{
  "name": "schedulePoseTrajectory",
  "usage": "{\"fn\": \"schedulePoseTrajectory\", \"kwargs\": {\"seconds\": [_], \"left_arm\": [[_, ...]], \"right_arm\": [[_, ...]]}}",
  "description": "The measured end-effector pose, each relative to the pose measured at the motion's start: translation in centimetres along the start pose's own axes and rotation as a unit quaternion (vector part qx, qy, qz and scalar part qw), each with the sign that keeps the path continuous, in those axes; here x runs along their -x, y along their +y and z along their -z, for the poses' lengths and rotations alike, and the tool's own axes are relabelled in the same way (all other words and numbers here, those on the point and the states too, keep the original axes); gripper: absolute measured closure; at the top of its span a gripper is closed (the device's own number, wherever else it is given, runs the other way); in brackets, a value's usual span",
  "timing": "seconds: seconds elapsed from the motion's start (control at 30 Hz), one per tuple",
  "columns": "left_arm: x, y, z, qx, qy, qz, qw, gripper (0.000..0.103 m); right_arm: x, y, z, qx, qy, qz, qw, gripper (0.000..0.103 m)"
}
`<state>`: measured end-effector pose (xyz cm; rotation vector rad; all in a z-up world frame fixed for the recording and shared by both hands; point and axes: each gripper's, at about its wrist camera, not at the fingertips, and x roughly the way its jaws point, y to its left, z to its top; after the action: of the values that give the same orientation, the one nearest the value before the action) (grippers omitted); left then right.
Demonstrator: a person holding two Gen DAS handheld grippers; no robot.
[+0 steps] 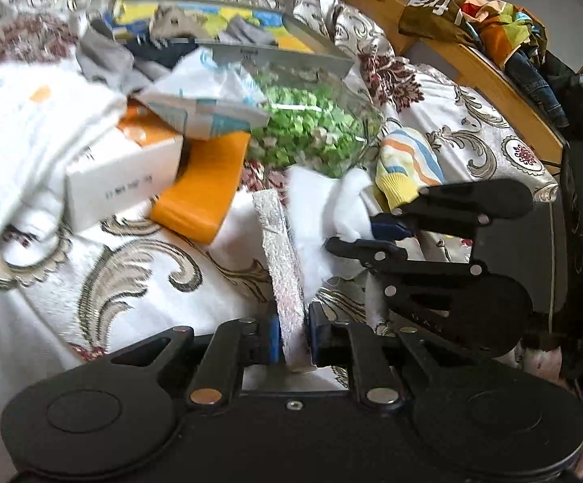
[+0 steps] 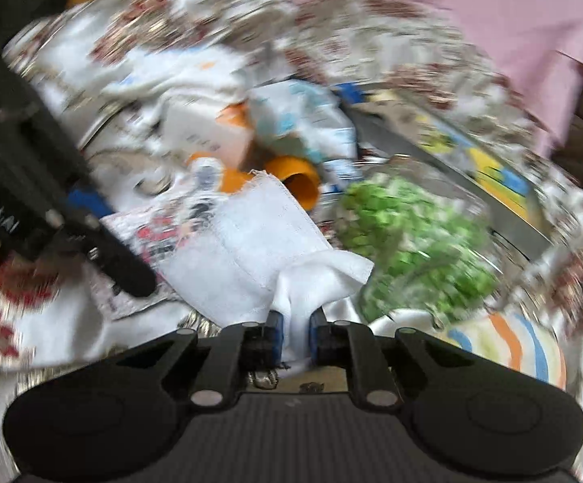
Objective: Organize soft objects
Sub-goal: 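Carry the packet and the tissue in both grippers over the tray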
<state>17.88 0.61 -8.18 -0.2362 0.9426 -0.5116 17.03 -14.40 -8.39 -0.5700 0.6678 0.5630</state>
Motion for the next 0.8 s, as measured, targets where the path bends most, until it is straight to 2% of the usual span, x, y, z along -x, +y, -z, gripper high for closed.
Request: {"fn": "schedulePoseTrajectory", "kwargs": {"seconds": [0.17, 0.33, 0.6, 0.8], "left_arm": [[1.4, -0.7, 0.4, -0.021, -0.03, -0.026, 0.999, 0.091], [2.6, -1.5, 0.6, -0.037, -0.065, -0.045, 0.9962, 0.092], [4.7, -2.7, 0.8, -0.05, -0.131, -0.047, 0.989, 0.092], [5.9, -2.7, -1.8, -0.031, -0.152, -0.047, 0.9867, 0.092]], "right_arm": [[1.9, -1.3, 0.9, -0.09, -0.045, 0.028, 0.995, 0.089], [4.0, -2.0, 0.8, -0.111, -0.078, 0.049, 0.99, 0.09], [6.0, -2.5, 1.0, -0.149, -0.118, 0.054, 0.98, 0.09], [6.8, -3.7, -0.3, -0.156, -0.13, 0.051, 0.978, 0.09]]}}
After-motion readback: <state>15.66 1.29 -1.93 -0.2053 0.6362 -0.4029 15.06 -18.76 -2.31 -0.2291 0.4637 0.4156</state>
